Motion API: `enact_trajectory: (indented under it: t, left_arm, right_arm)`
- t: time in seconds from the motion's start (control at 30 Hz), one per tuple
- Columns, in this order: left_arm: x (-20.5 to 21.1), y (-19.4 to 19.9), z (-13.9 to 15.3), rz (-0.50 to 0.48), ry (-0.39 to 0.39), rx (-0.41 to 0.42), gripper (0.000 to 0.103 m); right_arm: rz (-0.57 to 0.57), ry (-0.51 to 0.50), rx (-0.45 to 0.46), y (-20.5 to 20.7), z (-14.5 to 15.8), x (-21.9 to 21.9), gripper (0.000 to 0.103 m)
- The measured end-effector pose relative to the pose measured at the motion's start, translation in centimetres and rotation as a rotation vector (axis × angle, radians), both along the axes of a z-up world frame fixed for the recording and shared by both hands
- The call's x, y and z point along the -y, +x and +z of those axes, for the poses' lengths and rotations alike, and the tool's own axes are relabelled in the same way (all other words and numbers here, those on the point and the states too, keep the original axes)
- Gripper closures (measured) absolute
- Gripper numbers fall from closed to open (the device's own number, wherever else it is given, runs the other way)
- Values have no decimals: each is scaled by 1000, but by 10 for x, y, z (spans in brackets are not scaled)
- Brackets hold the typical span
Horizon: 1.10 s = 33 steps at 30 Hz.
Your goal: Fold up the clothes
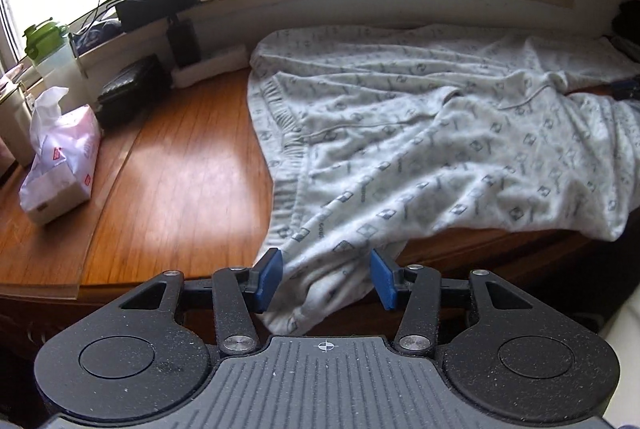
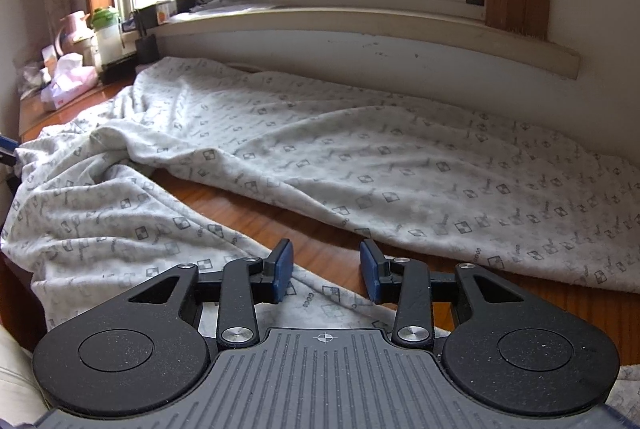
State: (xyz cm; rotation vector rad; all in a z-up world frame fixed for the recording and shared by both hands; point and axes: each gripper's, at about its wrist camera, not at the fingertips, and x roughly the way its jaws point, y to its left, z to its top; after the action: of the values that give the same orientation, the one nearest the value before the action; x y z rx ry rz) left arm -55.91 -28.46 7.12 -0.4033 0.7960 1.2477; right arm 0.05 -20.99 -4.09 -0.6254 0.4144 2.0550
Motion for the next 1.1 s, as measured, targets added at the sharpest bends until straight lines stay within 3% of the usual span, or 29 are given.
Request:
enact_trajectory:
  t: [0.03,0.1,0.13,0.17,0.3,0.43,0.5,0.6,0.7,0.77,0.8,1.1]
  left_arm:
    - [-1,-2,-1,3,2,-4,51]
    - [-1,-4,-2,8,11,-10,68]
    - [-1,-4,-1,2,11,-9,93]
    - [1,-3,1,3,19,-21,101]
    - [8,-9,19,47,51,-140,102]
    - [16,-22,31,53,17,-135,101]
    - [21,-21,29,16,-41,-119,101]
    - [22,-23,32,23,-41,-108,93]
    - [17,-32,45,42,-6,-57,81]
    - [10,-33,50,51,16,-40,63]
    - [4,-34,50,60,28,-39,61]
    - [-78,-4,16,19,28,78,61]
  right_arm:
    - [0,-1,-2,0,0,0,65]
    - [0,-1,-3,0,0,1,65]
    - [1,-1,-4,1,-1,0,65]
    - [2,-2,-5,1,-1,0,65]
    - [3,-4,-9,2,0,0,65]
    - [10,-5,-14,3,0,0,64]
    - [10,-6,-17,3,0,0,64]
    - [10,-7,-20,3,0,0,64]
    - [11,-9,-23,3,0,-1,64]
    - [11,-9,-22,3,0,0,64]
    - [11,-8,-22,3,0,0,64]
    - [10,-10,-29,3,0,1,63]
